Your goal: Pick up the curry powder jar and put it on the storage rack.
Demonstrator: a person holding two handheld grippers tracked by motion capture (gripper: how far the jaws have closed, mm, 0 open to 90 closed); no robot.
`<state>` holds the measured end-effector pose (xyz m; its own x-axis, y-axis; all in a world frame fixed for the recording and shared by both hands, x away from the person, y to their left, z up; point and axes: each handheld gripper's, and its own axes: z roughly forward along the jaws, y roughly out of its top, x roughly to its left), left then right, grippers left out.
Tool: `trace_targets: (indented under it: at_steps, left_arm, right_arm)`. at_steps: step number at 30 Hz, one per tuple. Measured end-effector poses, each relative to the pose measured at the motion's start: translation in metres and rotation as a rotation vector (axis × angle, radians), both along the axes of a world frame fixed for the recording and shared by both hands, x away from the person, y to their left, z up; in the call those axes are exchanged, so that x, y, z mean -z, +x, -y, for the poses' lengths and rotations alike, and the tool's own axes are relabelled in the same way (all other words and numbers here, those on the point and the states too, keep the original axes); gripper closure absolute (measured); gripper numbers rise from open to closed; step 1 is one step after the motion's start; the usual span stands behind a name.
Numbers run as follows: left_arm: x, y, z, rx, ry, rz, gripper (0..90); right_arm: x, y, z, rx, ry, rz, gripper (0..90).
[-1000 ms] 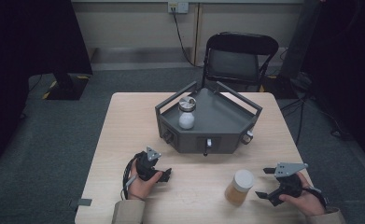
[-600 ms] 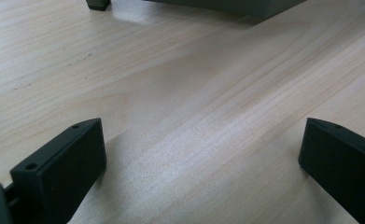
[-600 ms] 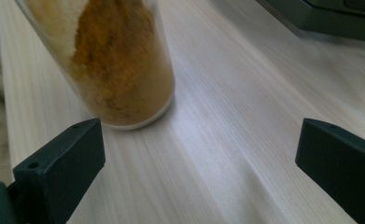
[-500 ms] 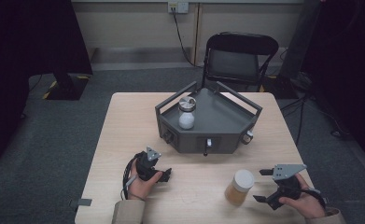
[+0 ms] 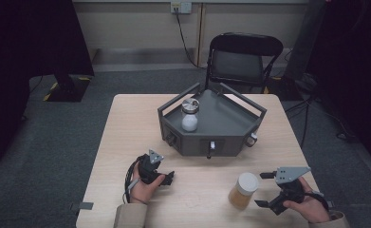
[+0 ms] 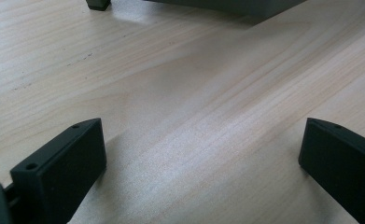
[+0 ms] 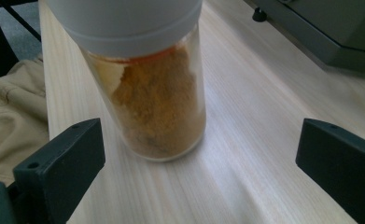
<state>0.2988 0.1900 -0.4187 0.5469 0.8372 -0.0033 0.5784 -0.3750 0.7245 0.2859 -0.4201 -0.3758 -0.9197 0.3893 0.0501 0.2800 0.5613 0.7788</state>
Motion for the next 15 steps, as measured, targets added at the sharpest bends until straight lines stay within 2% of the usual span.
trace_targets:
  at_steps: [5, 10, 15]
  left_arm:
    - [0.0000, 0.0000, 0.0000, 0.000, 0.000, 0.000, 0.2]
    - [0.0000, 0.0000, 0.0000, 0.000, 0.000, 0.000, 0.2]
    - [0.0000, 0.0000, 0.0000, 0.000, 0.000, 0.000, 0.2]
  right_arm:
    - [-0.0016, 0.0025, -0.0034, -0.027, 0.022, -0.001, 0.3]
    - [-0.0033, 0.0028, -0.0069, -0.023, 0.046, 0.000, 0.2]
    - [-0.0014, 0.0052, -0.0097, -0.030, 0.094, -0.015, 0.2]
